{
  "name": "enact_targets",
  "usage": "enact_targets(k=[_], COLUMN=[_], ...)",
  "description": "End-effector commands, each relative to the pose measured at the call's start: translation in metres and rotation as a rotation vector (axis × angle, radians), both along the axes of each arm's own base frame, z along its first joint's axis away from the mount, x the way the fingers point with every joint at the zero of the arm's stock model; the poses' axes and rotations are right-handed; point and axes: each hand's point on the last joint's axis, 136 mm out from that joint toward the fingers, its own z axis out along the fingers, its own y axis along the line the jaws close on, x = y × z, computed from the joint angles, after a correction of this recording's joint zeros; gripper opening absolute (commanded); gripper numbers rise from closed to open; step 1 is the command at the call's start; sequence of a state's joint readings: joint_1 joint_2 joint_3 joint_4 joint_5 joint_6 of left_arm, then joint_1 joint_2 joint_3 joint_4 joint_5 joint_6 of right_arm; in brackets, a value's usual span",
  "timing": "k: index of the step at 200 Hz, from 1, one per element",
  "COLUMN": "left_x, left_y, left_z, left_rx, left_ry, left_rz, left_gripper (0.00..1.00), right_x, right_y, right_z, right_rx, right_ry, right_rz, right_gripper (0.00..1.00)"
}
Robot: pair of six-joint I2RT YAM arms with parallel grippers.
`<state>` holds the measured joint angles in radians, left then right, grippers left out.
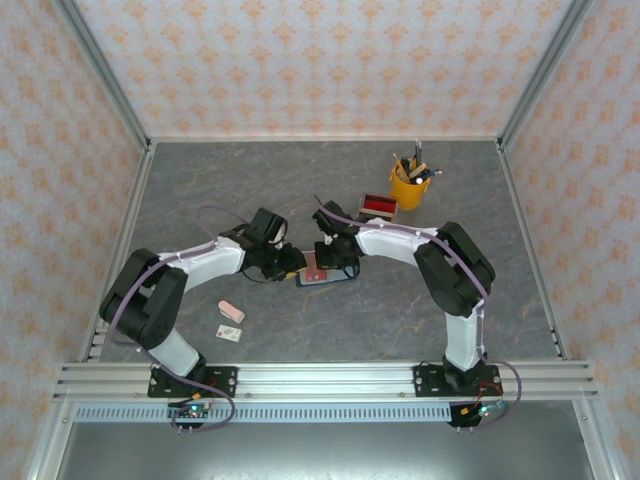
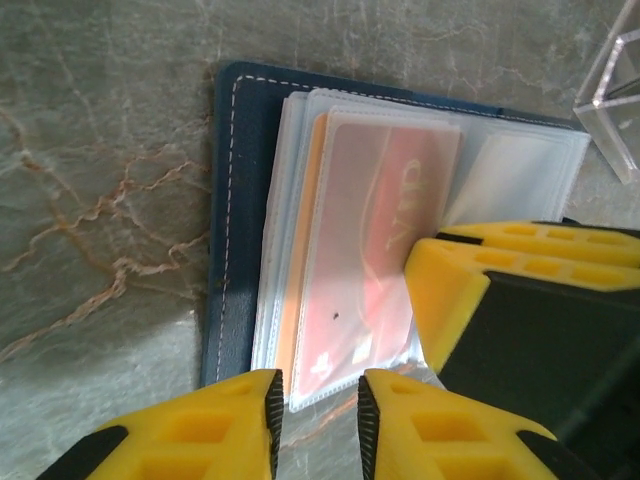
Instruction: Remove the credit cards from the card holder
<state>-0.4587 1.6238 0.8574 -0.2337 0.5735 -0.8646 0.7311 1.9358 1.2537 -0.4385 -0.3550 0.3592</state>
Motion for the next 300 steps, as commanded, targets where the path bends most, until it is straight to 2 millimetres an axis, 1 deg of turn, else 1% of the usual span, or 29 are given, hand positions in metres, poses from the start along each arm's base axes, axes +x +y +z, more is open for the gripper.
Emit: enact_targets(k=[1, 51, 79, 103, 129, 164, 215, 239, 250, 282, 300], left_x=[0.015, 0.017, 0.016, 0.015, 0.015, 0.012, 0.01, 0.009, 0.009, 0.01, 0.011], left_y=[-0.015, -0.017, -0.012, -0.011, -0.006, -0.007, -0.004, 0.008, 0.01, 0.003, -0.005], left_z=[0.011, 0.001, -0.008, -0.013, -0.019, -0.025, -0.023, -0.019, -0.016, -0.016, -0.017], left_rx=[-0.049, -0.04, -0.003, 0.013, 0.053, 0.059, 0.095, 0.177, 0.193, 0.161, 0.12], left_ry=[-0.036, -0.006, 0.017, 0.038, 0.057, 0.079, 0.074, 0.055, 0.046, 0.051, 0.05], left_rz=[-0.002, 0.009, 0.013, 0.018, 0.026, 0.016, -0.036, -0.076, -0.089, -0.115, -0.121], left_gripper=[0.29, 0.29, 0.29, 0.31, 0.33, 0.33, 0.33, 0.33, 0.33, 0.32, 0.3], right_x=[-0.012, -0.013, -0.014, -0.014, -0.015, -0.015, -0.015, -0.014, -0.014, -0.014, -0.015], right_y=[-0.014, -0.015, -0.014, -0.015, -0.015, -0.013, -0.009, -0.009, -0.01, -0.011, -0.01], right_z=[-0.02, -0.022, -0.022, -0.023, -0.025, -0.024, -0.023, -0.023, -0.024, -0.026, -0.026], right_rx=[-0.041, -0.025, -0.017, -0.012, -0.003, 0.017, 0.072, 0.081, 0.078, 0.075, 0.082], right_ry=[0.057, 0.068, 0.075, 0.079, 0.085, 0.096, 0.121, 0.126, 0.127, 0.135, 0.138], right_rz=[-0.024, -0.031, -0.032, -0.036, -0.042, -0.047, -0.061, -0.072, -0.074, -0.076, -0.076], right_gripper=[0.18, 0.18, 0.18, 0.18, 0.18, 0.18, 0.17, 0.17, 0.15, 0.14, 0.14])
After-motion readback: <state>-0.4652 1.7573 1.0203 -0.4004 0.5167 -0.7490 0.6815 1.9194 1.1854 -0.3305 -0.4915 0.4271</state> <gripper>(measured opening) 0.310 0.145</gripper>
